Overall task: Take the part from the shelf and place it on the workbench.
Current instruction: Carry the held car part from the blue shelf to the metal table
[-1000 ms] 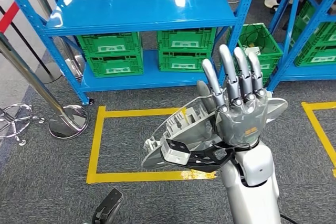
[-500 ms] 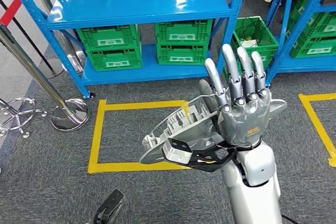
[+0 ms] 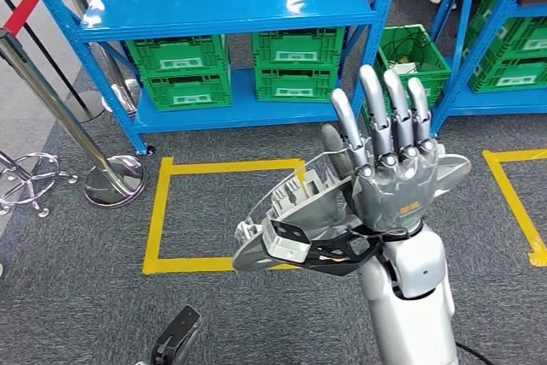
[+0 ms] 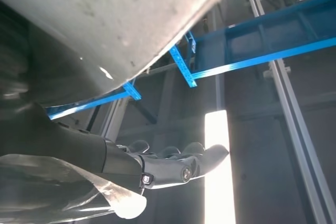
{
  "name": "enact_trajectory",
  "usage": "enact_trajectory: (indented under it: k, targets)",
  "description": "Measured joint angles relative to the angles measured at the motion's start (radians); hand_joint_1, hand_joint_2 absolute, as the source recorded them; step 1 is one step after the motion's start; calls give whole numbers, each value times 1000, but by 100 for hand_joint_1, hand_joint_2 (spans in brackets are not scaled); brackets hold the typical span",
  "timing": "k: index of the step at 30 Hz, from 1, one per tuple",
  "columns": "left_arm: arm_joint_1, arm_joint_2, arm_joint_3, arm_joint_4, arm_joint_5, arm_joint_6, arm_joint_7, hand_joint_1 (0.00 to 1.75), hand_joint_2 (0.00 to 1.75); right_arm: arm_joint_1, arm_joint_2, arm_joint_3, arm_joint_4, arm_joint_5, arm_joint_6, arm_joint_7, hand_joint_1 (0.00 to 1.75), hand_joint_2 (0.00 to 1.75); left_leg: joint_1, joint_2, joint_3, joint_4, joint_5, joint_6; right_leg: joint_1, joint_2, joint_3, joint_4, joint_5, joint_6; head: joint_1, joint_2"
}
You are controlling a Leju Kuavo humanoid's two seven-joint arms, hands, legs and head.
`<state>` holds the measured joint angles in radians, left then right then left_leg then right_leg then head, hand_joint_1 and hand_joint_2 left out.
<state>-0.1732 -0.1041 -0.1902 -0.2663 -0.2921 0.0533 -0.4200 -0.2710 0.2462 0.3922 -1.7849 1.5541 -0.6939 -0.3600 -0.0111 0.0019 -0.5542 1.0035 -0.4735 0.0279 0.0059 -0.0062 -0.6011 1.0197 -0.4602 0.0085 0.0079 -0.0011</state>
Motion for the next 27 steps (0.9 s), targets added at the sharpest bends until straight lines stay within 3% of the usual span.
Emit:
enact_trajectory:
  k: [2, 5, 7, 8, 10, 12, 16, 19, 24, 27]
  targets:
    - [-1, 0, 0, 0, -6, -2, -2, 0, 0, -4, 1, 0, 0, 0, 0, 4, 0, 175, 8, 2, -1, -15, 13, 4, 1, 3, -22, 40, -33, 11, 3, 0]
    - [-3, -1, -1, 0, -13, -6, -3, 0, 0, -5, 1, 0, 2, 0, 0, 7, 0, 175, 11, 4, -12, -17, 23, 5, -8, 5, -98, 220, -127, 28, 6, 0]
    - [-1, -1, -2, 0, -13, -8, -3, 0, 0, -3, 1, 0, 5, 0, 0, 8, 0, 175, 12, 4, -20, -13, 26, 2, -15, 4, -112, 271, -135, 37, 6, 0]
    - [-1, -1, -2, 0, -13, -9, -3, 0, 0, -3, 1, 0, 6, 0, 0, 8, 0, 175, 13, 4, -22, -11, 27, 1, -17, 4, -89, 234, -110, 40, 6, 0]
    - [-1, -1, -2, 0, -13, -9, -3, 0, 0, -5, 1, 0, 7, 0, 0, 8, 0, 175, 15, 3, -24, -5, 26, -6, -21, 3, -11, 98, -53, 44, 6, 0]
    - [-3, -1, -2, 0, -15, -9, -4, 0, 0, -7, 2, 0, 7, 0, 0, 8, 0, 175, 12, 1, -34, 7, 24, -14, -22, 5, 38, 6, -33, 39, 6, 0]
    - [-4, 0, -3, 0, -23, -11, -2, 0, 0, -5, 2, -3, 8, 0, 0, 7, 0, 175, 8, 0, -46, 12, 34, 3, -21, 9, 39, -5, -33, 28, 1, 0]
    - [-7, 0, -3, 0, -24, -12, 0, 0, 0, -6, 2, -4, 9, 0, 0, 6, 0, 175, 9, 0, -45, 7, 40, 7, -18, 8, 37, -5, -31, 24, 1, 0]
    - [-7, 0, -3, 0, -25, -12, 1, 0, 0, -6, 2, -5, 9, 0, 0, 6, 0, 175, 12, 0, -46, 1, 46, -2, -14, 8, 34, -5, -29, 14, 1, 0]
    - [-7, -1, -3, 0, -25, -12, 1, 0, 0, -7, 2, -6, 9, 0, 0, 6, 0, 175, 13, 0, -47, -2, 47, -18, -13, 7, 31, -4, -28, 11, 1, 0]
